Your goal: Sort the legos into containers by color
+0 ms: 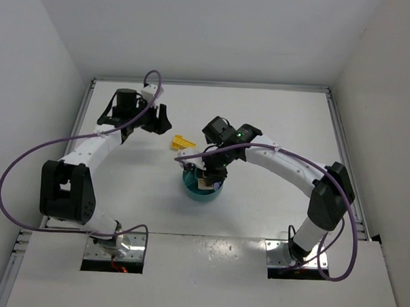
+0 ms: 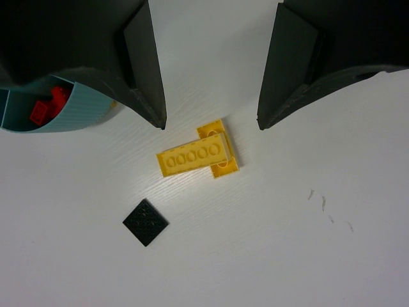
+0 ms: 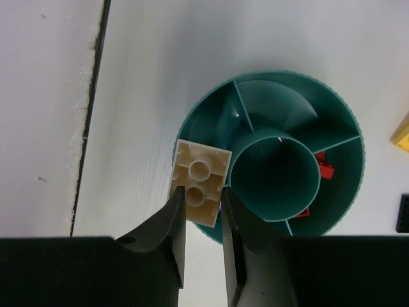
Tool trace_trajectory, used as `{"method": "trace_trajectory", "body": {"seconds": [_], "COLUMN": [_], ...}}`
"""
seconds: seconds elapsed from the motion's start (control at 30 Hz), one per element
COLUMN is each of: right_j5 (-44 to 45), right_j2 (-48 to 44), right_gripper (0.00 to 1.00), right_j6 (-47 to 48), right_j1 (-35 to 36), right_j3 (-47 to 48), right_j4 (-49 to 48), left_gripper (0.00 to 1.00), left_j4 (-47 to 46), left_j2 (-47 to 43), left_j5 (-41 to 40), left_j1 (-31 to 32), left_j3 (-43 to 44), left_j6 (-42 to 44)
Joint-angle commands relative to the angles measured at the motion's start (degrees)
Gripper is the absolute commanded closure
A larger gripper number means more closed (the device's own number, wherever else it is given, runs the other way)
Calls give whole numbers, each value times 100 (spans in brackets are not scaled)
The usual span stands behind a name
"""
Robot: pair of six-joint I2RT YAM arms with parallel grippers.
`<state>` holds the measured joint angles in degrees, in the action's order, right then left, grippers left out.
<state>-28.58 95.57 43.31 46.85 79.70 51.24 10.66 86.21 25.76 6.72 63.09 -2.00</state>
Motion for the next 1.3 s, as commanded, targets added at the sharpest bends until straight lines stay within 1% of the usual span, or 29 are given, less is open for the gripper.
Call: {"method": "trace_trajectory", "body": {"seconds": [0.0,0.3,0.37,0.53,0.87,0.97,1.0,1.03,1.13,1.27], "right_j5": [141,274,327,379,327,327,327,327,327,327], "right_j2": [23,129,129,129,-38,-38,14,14,14,-47], "right_gripper": [100,100,92,85,84,81,79,75,69,64], "right_j6": [-33,-244,-244,-244,-297,-297,-297,-297,-297,-297], "right_j1": [96,149,149,201,202,254,254,254,307,307], "right_j3": [177,230,230,178,-7,-7,54,54,107,54], "right_j4": [26,-35,-35,-88,-492,-493,-440,-440,-492,-554], "left_gripper": [35,35,35,35,35,35,35,35,35,35], "left_j4": [-195,-301,-301,-354,-354,-354,-354,-354,-354,-354], "left_j2": [-237,-342,-342,-342,-342,-342,-342,-342,-342,-342], "left_j5": [122,70,70,70,70,70,70,70,70,70], "left_j1": [-66,-66,-66,-66,-66,-66,-66,-66,-66,-66], "left_j3": [-86,-262,-262,-262,-315,-315,-315,-315,-315,-315], "left_j6": [-20,-20,-20,-72,-72,-72,-72,-72,-20,-20]}}
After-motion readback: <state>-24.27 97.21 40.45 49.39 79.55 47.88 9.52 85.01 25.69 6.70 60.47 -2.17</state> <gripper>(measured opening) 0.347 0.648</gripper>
